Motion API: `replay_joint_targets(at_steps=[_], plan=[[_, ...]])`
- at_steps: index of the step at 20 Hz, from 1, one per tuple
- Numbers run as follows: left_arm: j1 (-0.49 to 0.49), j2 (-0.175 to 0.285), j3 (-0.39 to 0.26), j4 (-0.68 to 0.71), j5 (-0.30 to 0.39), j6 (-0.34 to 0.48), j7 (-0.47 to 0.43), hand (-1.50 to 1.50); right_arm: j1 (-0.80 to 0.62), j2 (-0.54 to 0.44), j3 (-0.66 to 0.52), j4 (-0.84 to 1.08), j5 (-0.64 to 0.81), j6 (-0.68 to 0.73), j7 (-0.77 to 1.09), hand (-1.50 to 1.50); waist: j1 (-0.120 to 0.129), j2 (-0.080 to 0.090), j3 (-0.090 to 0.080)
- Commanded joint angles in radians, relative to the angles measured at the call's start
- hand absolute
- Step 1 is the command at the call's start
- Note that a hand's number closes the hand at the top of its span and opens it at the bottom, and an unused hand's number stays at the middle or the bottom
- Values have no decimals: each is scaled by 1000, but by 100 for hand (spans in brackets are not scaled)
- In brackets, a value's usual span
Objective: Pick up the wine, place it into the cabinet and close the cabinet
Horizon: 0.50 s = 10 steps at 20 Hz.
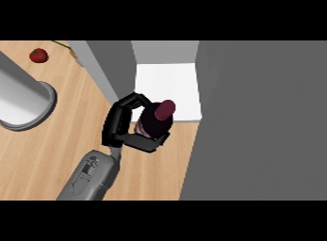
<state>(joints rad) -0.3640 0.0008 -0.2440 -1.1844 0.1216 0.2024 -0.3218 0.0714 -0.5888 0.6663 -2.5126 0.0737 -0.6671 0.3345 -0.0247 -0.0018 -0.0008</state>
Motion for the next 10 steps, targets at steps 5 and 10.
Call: replay_joint_targets(at_steps=[5,10], plan=[[-167,10,80,209,43,-40,-19,150,88,-21,17,-207,-6,2,26,-150,-8,2,0],[-208,-1,35,238,95,1,-38,150,158,-39,-7,-202,-59,22,-64,-150,-5,1,2]])
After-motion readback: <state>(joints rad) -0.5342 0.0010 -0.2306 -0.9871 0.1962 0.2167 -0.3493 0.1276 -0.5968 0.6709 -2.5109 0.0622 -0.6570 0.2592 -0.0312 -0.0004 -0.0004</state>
